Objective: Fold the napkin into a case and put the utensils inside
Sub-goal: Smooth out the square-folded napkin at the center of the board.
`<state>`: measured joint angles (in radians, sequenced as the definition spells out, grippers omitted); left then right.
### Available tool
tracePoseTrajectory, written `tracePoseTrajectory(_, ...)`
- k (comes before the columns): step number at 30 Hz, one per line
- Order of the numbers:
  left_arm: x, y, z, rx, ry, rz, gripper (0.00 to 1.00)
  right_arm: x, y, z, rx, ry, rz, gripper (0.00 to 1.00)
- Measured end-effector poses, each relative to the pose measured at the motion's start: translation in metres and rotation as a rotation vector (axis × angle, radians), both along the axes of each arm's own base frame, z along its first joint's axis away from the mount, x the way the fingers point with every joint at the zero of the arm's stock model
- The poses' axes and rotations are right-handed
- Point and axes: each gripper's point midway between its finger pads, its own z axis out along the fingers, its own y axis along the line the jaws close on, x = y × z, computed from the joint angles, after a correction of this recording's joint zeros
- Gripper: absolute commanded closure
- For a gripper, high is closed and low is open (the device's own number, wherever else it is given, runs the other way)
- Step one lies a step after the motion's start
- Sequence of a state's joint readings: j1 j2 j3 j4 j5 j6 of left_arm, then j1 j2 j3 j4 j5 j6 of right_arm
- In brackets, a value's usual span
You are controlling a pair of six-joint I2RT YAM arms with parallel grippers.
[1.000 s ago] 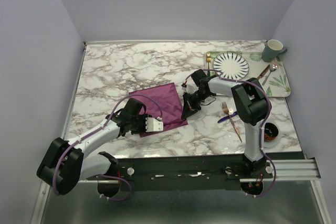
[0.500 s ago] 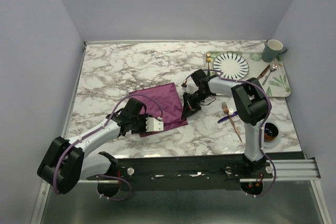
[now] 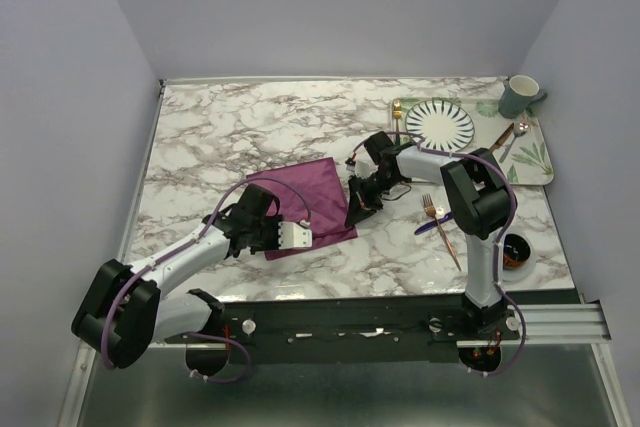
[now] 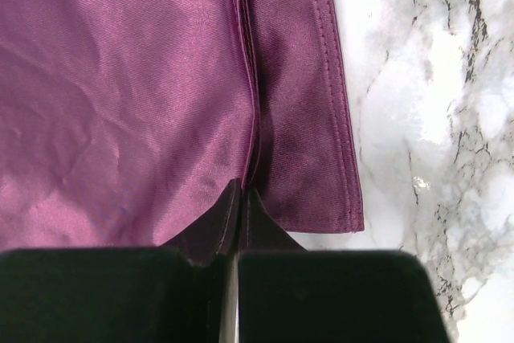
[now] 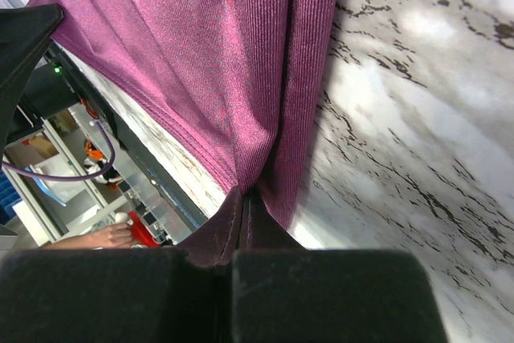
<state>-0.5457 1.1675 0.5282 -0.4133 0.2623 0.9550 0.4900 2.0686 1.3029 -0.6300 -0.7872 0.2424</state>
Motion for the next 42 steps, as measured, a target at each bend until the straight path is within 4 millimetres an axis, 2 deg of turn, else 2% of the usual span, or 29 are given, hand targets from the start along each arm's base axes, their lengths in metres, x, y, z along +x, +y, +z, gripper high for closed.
tracePoseTrajectory(6, -0.0016, 0.0009, 0.0013, 0.006, 0.011, 0.001, 1.0, 0.0006, 0.0003, 0.0005, 0.001, -0.002, 0.0, 0.99)
tracePoseTrajectory(10, -0.0019, 0.0011, 0.0031, 0.007, 0.017, 0.005, 0.7, 0.0011, 0.0006, 0.0009, 0.002, -0.003, 0.0, 0.99)
tracePoseTrajectory(13, -0.0018, 0.0014, 0.0031, 0.007, 0.019, 0.012, 0.64, 0.0011, 0.0006, 0.0009, 0.002, -0.003, 0.0, 0.99)
tracePoseTrajectory(22, -0.0004, 0.0035, 0.0021, 0.018, 0.016, 0.024, 0.56, 0.0012, 0.0007, 0.001, 0.002, -0.004, 0.0, 0.99)
tracePoseTrajectory(27, -0.0009, 0.0045, -0.002, 0.029, 0.028, 0.024, 0.58, 0.0013, 0.0007, 0.0011, 0.002, -0.004, 0.0, 0.99)
tracePoseTrajectory(42, 0.0017, 0.0045, -0.0047, 0.038, 0.025, 0.028, 0.99, 0.0012, 0.0007, 0.0011, 0.002, -0.004, 0.0, 0.99)
